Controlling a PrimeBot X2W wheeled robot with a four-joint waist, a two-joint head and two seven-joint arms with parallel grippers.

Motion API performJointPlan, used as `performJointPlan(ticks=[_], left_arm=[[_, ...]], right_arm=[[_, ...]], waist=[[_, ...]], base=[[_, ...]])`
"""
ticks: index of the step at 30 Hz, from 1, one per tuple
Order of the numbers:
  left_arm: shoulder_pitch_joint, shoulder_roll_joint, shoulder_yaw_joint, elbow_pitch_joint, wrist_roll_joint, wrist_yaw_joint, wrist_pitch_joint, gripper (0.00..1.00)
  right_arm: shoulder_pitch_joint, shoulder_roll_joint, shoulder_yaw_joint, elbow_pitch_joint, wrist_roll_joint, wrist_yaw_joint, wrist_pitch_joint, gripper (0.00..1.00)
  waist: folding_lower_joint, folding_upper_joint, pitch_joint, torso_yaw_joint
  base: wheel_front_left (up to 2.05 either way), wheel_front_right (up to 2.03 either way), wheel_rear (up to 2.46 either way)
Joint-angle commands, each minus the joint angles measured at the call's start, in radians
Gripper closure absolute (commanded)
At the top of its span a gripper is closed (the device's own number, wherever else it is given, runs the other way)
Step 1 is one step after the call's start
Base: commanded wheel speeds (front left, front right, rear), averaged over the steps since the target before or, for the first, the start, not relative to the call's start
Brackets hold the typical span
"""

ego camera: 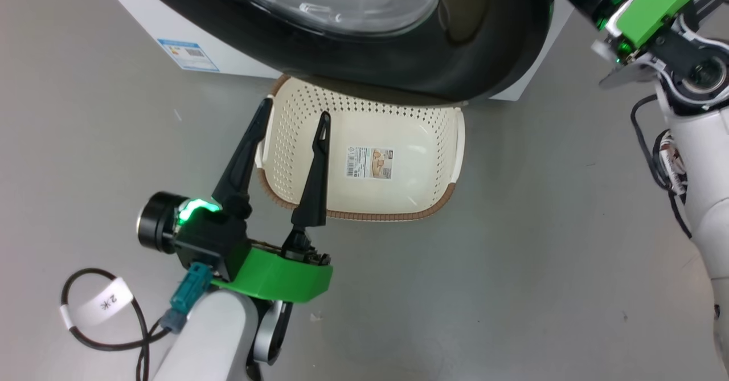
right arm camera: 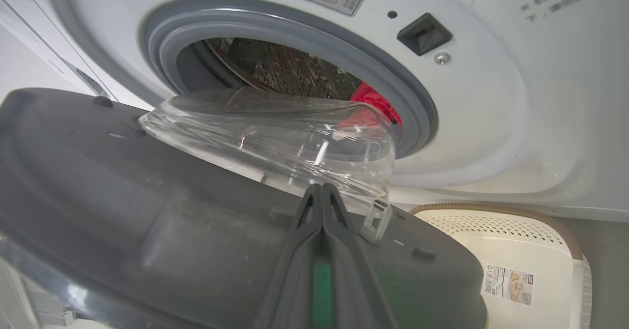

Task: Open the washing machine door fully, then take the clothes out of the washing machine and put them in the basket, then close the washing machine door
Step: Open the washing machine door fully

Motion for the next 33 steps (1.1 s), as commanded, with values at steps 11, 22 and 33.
performJointPlan(ticks=[11,22,33], left_arm=[[0.041,0.018,0.041,0.0,-0.003,-0.002,-0.008,0.0],[0.063,0.018,0.053,0.013,-0.004,0.006,-0.008,0.0],[0.099,0.018,0.058,0.017,-0.009,0.012,-0.008,0.0]], right_arm=[[0.111,0.058,0.028,-0.101,0.028,0.008,0.045,1.0],[0.227,0.065,0.016,-0.175,0.03,0.008,0.063,1.0],[0.374,0.076,-0.016,-0.277,0.016,0.008,0.109,1.0]], waist=[[0.0001,-0.0001,-0.072,0.01],[0.0001,-0.0001,-0.131,0.053],[0.0001,-0.0001,-0.196,0.118]], base=[[0.0,0.0,0.0],[0.0,0.0,0.0],[0.0,0.0,0.0]])
